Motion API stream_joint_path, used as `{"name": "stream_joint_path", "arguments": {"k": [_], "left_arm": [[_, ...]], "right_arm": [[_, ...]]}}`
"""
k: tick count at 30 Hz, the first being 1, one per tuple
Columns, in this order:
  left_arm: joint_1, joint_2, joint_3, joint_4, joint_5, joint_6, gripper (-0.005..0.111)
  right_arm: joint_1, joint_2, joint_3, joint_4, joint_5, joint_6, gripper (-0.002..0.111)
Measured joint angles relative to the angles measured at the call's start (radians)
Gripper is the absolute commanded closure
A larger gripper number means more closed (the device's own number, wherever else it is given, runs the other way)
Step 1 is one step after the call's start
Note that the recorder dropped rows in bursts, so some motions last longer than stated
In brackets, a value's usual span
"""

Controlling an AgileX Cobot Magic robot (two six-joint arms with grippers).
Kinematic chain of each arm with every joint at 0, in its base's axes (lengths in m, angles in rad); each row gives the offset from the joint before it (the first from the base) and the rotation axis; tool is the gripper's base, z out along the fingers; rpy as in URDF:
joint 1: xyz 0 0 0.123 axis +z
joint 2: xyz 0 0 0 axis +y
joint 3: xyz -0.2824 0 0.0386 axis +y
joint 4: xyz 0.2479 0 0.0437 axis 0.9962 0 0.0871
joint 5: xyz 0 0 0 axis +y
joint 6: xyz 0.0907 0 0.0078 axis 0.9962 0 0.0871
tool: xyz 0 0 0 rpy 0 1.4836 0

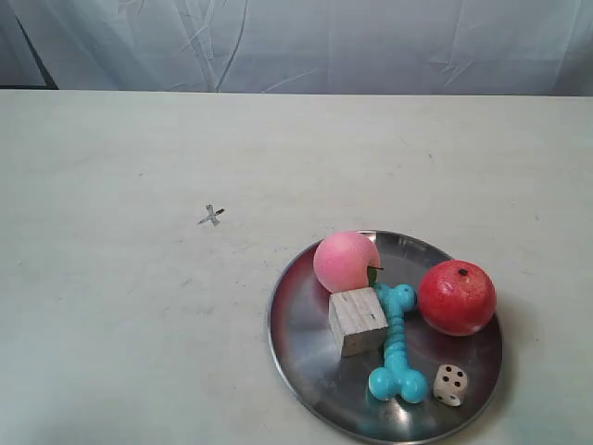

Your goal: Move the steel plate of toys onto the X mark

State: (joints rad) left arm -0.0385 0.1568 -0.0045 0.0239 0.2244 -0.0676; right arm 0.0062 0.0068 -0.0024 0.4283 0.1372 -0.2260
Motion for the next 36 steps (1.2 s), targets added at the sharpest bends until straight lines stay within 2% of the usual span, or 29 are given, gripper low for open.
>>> {"name": "stream_joint_path", "arguments": {"k": [12, 14, 18, 20, 24, 29, 31, 34, 36], "left_arm": [[0.000, 0.000, 0.000, 0.000, 0.000, 0.000, 0.107], [0.000, 0.000, 0.000, 0.000, 0.000, 0.000, 0.107], [0.000, 0.000, 0.000, 0.007, 0.000, 0.000, 0.107], [0.000, 0.000, 0.000, 0.013, 0.000, 0.000, 0.107], [0.000, 0.000, 0.000, 0.016, 0.000, 0.000, 0.107], [0.000, 0.000, 0.000, 0.020, -0.011, 0.000, 0.107], [0.000, 0.000, 0.000, 0.018, -0.068, 0.000, 0.107], [0.000, 0.000, 0.002, 0.018, -0.342, 0.000, 0.107], [0.000, 0.000, 0.002, 0.018, -0.574, 0.000, 0.107]], "right_arm": [[0.000, 0.000, 0.000, 0.017, 0.000, 0.002, 0.108], [0.000, 0.000, 0.000, 0.103, 0.000, 0.048, 0.108], [0.000, 0.000, 0.000, 0.508, 0.016, 0.226, 0.108], [0.000, 0.000, 0.000, 0.644, 0.018, 0.270, 0.108], [0.000, 0.000, 0.000, 0.745, -0.029, 0.301, 0.108], [0.000, 0.000, 0.000, 0.764, -0.058, 0.303, 0.108], [0.000, 0.000, 0.000, 0.793, -0.055, 0.306, 0.108], [0.000, 0.000, 0.000, 0.863, -0.044, 0.308, 0.108], [0.000, 0.000, 0.000, 0.862, -0.061, 0.308, 0.108]]}}
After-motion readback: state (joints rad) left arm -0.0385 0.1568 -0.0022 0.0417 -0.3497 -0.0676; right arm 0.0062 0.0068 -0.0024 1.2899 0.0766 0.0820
